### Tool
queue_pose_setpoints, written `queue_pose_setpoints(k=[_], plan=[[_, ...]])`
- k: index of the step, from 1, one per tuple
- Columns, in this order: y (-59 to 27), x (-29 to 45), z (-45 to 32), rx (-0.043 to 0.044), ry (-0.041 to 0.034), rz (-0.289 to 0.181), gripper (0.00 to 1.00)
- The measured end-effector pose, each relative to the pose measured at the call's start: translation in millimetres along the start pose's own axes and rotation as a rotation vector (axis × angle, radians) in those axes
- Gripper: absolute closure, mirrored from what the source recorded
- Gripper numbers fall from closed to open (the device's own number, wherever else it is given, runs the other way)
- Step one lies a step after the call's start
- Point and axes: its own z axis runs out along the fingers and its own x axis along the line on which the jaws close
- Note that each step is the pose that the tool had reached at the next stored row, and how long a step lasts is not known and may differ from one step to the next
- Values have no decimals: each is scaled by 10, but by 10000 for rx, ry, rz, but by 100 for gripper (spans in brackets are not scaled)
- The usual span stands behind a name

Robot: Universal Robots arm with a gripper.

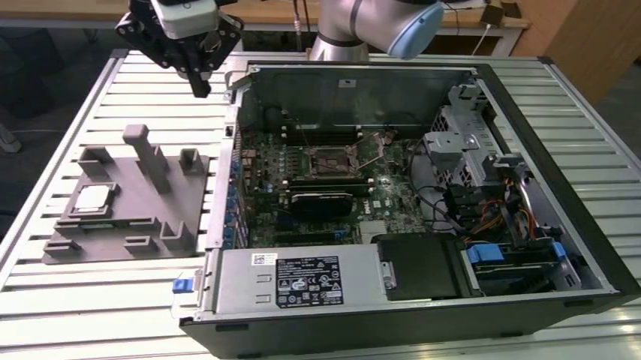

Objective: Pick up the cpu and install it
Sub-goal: 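Reach for the cpu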

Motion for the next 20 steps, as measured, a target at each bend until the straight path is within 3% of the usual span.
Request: queue_pose_setpoints(k=[20], plan=[[-44, 515, -9, 4, -14, 182, 89]])
